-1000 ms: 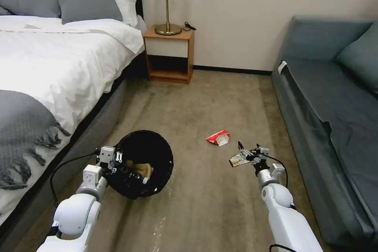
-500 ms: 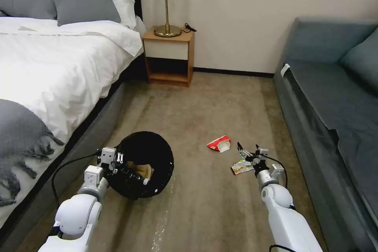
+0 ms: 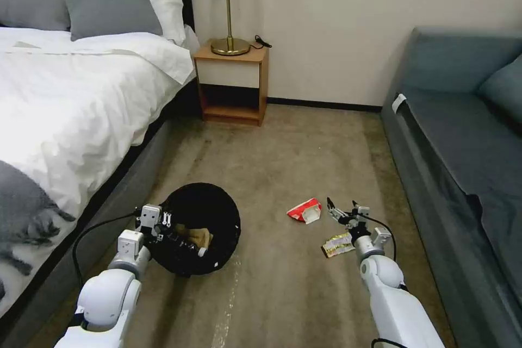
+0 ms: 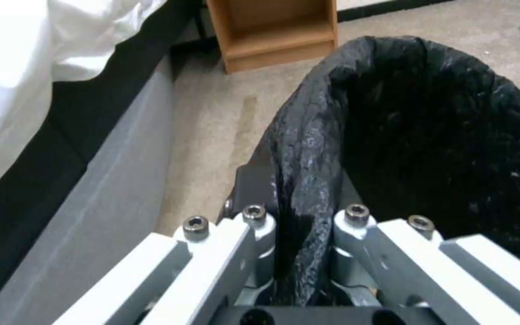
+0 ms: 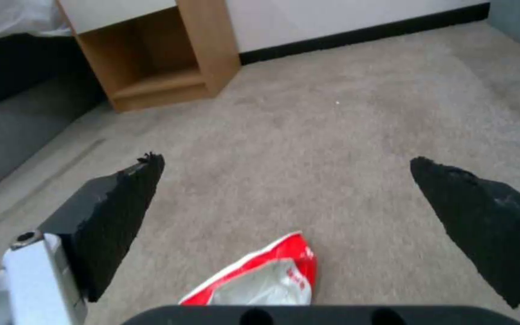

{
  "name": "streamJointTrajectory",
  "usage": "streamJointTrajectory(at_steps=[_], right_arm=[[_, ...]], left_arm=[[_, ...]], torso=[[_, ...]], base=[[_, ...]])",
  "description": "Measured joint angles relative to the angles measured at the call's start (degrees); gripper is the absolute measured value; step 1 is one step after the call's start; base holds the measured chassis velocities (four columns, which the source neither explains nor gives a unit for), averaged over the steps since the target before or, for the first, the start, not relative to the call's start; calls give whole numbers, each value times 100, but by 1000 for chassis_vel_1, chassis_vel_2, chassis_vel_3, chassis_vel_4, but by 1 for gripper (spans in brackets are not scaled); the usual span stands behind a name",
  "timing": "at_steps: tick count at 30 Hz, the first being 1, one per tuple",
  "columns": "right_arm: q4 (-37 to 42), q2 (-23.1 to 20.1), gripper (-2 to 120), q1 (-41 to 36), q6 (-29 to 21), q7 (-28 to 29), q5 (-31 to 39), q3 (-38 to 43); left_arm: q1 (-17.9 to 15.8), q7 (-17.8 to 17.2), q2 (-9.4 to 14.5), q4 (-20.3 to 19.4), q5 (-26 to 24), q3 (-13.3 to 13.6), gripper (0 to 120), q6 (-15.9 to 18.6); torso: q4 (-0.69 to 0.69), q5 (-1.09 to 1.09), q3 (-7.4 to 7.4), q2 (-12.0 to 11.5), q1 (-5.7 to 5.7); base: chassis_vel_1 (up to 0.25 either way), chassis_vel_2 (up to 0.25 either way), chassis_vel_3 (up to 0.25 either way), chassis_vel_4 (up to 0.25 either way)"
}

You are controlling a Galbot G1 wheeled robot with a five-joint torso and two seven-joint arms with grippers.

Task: Pick up the trash bin, then pick up the garbage on the floor and place it into the trash bin.

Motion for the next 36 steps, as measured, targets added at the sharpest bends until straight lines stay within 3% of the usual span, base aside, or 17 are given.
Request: streamJointTrajectory(at_steps=[28,36], right_arm=[[169,-9,100,-123,40,-32,-34,45],[396,-62,100,-165,-47,-56,-18,33]], left_arm=[[48,48,60,-64,8,-2,7,-5],[47,85,172,-273,-1,16,7,54]], torso=[[0,-1,0,0,0],[0,0,0,0,0]], base=[[-129,127,127,-127],[-159,153,149,-148]])
